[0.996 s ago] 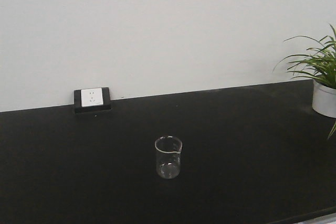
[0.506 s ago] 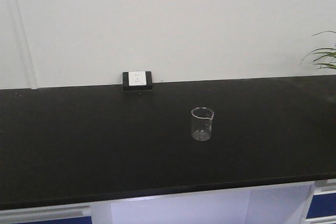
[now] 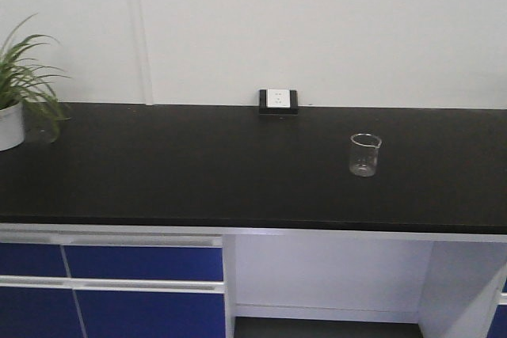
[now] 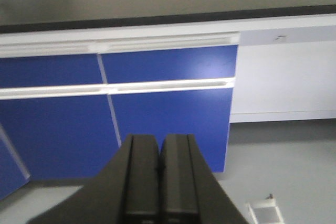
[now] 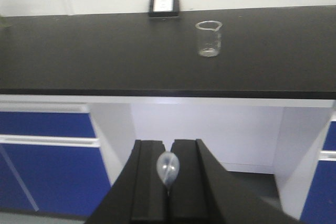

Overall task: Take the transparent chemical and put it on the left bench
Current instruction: 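Drive the base to the bench with the three white bins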

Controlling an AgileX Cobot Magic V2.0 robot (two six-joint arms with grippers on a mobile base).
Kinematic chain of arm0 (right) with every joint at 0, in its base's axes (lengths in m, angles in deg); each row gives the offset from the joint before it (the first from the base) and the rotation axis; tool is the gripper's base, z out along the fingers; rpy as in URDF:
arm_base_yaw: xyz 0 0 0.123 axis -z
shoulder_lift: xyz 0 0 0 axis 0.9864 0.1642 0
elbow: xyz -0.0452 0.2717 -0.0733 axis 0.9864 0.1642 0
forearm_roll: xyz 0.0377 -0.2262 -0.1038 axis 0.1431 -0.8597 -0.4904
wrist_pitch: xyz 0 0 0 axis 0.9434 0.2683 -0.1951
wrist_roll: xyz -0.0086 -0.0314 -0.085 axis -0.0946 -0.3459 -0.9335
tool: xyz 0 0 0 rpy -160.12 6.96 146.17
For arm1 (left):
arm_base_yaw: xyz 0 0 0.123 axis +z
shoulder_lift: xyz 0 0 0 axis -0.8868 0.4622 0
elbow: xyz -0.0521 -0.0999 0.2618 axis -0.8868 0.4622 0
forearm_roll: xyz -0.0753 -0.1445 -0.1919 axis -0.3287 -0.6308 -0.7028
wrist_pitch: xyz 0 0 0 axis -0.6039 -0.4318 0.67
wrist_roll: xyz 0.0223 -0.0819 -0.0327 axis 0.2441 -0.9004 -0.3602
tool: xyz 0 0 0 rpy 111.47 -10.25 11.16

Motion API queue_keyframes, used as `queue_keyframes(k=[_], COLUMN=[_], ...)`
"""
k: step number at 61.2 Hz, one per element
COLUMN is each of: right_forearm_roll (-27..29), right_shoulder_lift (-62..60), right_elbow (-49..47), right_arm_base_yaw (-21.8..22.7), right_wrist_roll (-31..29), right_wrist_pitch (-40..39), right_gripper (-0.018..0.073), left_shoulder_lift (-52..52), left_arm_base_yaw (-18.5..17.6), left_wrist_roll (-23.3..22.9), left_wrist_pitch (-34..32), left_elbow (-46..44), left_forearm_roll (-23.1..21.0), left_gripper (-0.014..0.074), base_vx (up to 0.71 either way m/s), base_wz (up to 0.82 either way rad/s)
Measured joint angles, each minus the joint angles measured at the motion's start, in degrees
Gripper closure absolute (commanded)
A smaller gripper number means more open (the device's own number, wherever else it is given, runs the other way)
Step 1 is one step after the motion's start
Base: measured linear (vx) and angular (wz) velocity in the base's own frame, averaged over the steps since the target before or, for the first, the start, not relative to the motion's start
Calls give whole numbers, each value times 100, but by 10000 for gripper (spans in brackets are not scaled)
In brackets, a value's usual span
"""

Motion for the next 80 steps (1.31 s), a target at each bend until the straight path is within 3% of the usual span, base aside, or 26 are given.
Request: queue_keyframes(k=[80], right_forearm_roll=[0], right_shoulder_lift=[0], right_elbow=[0], right_arm_base_yaw=[0], right_wrist_roll=[0], right_wrist_pitch=[0], right_gripper=[562], left_shoulder_lift=[0], left_arm_base_yaw=[0], left_wrist_roll=[0], left_wrist_pitch=[0], left_elbow=[0], left_forearm_roll=[0], left_gripper=[600], base_vx=[-29], base_wz=[72])
